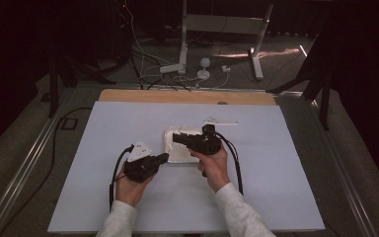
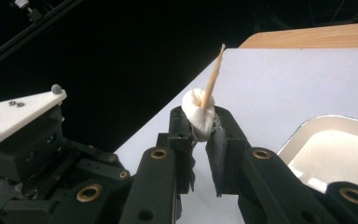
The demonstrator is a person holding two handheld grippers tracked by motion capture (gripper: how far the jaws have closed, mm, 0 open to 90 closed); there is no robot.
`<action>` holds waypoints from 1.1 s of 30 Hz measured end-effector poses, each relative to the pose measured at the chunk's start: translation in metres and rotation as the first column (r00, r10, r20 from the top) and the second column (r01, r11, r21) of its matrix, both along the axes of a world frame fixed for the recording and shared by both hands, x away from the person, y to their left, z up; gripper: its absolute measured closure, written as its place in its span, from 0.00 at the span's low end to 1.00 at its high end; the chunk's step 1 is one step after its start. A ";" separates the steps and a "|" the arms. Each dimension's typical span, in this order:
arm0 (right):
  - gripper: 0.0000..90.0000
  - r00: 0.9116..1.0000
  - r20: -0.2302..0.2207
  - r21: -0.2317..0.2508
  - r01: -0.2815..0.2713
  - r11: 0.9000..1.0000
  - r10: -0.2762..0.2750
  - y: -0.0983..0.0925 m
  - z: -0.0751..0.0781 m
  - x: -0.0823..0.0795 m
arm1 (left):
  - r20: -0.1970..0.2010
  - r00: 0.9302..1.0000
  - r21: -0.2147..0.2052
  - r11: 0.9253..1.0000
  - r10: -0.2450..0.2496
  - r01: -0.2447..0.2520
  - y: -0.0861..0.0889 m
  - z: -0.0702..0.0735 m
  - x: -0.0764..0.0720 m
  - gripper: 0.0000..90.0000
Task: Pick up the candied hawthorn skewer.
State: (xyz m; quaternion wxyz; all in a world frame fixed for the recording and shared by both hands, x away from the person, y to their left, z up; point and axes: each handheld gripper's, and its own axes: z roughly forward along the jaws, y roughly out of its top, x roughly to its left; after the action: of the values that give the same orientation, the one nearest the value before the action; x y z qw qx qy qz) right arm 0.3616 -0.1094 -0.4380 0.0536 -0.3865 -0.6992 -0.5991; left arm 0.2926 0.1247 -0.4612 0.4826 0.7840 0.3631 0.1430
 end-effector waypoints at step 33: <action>0.89 0.993 0.086 -0.079 0.091 0.993 -0.085 -0.046 0.035 0.021 | -0.061 0.992 0.095 0.990 0.115 -0.109 0.016 -0.013 0.004 1.00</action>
State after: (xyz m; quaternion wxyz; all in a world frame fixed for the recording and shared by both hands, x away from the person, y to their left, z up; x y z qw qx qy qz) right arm 0.3822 -0.1558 -0.4027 -0.0177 -0.3939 -0.7073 -0.5867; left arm 0.2962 0.1410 -0.4741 0.4252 0.7880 0.4153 0.1604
